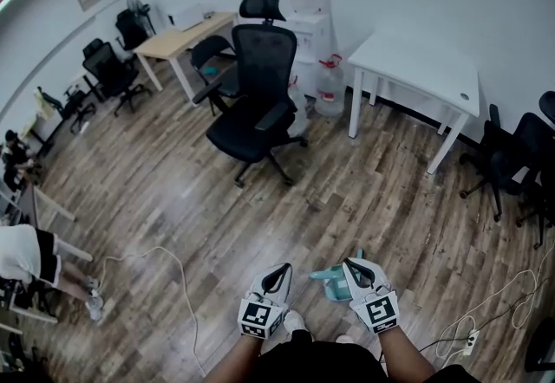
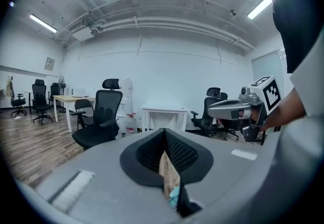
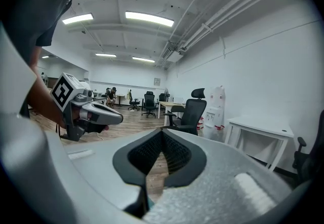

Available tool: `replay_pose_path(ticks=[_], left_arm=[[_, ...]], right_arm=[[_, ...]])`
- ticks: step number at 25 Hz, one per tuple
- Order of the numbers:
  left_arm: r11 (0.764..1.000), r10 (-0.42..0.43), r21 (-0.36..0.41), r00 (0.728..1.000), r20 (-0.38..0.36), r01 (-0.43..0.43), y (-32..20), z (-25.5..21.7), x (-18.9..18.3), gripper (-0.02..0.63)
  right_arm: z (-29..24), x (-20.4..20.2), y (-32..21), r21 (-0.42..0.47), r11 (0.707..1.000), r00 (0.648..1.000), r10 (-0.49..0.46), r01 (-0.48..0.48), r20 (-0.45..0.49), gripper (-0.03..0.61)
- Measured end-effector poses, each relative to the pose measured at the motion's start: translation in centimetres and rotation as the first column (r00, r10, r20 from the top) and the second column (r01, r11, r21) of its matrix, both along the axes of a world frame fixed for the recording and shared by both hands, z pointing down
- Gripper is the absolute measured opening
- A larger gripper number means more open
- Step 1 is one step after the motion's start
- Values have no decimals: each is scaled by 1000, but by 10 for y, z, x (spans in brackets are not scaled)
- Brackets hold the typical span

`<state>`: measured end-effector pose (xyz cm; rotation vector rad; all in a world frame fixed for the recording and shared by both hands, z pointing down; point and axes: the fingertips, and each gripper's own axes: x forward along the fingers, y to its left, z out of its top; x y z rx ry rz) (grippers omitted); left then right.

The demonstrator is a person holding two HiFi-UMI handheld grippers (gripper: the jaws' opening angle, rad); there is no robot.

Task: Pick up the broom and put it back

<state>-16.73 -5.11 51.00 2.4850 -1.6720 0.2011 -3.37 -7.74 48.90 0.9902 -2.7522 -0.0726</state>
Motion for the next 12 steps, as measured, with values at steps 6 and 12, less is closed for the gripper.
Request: replay_pose_path(ticks=[6, 12], left_arm=[[996, 84, -6, 996, 0, -84, -11, 9, -12, 18], [990, 142, -22, 990, -20, -143, -22, 22, -11, 18]], right_arm=[[14, -18, -4, -22, 998, 998, 55, -56, -37, 3], [31, -18, -5, -42, 994, 992, 100, -104, -80, 3]])
